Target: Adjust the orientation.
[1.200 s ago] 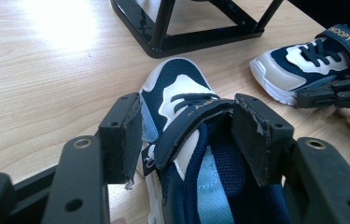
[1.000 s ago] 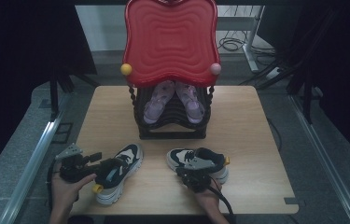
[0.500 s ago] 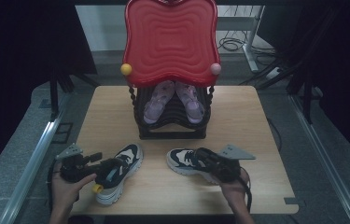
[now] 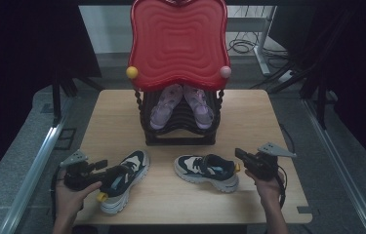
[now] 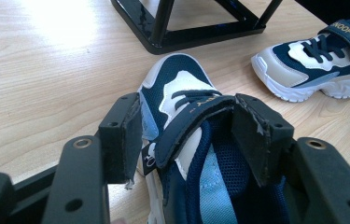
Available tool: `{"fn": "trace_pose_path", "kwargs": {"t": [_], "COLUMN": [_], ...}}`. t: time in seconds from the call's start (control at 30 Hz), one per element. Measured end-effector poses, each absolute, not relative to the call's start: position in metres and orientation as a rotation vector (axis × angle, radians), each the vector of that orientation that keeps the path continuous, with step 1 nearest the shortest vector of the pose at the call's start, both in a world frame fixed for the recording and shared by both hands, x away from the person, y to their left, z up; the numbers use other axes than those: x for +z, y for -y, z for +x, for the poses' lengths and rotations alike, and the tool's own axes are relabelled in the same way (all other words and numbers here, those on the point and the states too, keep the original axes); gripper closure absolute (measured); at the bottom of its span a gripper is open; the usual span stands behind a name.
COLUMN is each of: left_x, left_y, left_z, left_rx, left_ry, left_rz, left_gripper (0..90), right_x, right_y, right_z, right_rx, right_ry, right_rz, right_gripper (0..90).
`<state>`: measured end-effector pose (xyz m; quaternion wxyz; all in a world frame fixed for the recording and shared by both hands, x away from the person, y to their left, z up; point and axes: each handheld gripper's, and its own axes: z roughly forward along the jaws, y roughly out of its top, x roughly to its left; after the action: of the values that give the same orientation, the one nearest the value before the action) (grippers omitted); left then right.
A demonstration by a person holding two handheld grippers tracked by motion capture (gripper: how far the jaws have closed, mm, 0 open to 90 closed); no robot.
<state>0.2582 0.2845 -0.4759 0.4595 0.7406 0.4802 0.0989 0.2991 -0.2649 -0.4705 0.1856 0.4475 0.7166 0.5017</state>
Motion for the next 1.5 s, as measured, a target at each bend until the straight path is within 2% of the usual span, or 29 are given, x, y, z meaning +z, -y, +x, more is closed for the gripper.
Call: {"fn": "trace_pose_path", "kwargs": {"t": [0.53,1.5], "left_x": [-0.475,-0.476], "left_y": [-0.287,-0.289], "left_z": [0.258,0.258], "left_rx": [0.246,0.245], "left_ry": [-1.184,-1.186], "left_rz": [1.818,1.815], "left_gripper": [43.7,43.7], "right_x": [-0.494,-0.495], "right_y": [0.268,0.267], "right_z": [0.307,0.27], "right_rx": [1.4,1.333], "right_ry": [-2.162,-2.224], "right_rz": [1.197,1.114], "right_gripper": [89.7,89.8]}}
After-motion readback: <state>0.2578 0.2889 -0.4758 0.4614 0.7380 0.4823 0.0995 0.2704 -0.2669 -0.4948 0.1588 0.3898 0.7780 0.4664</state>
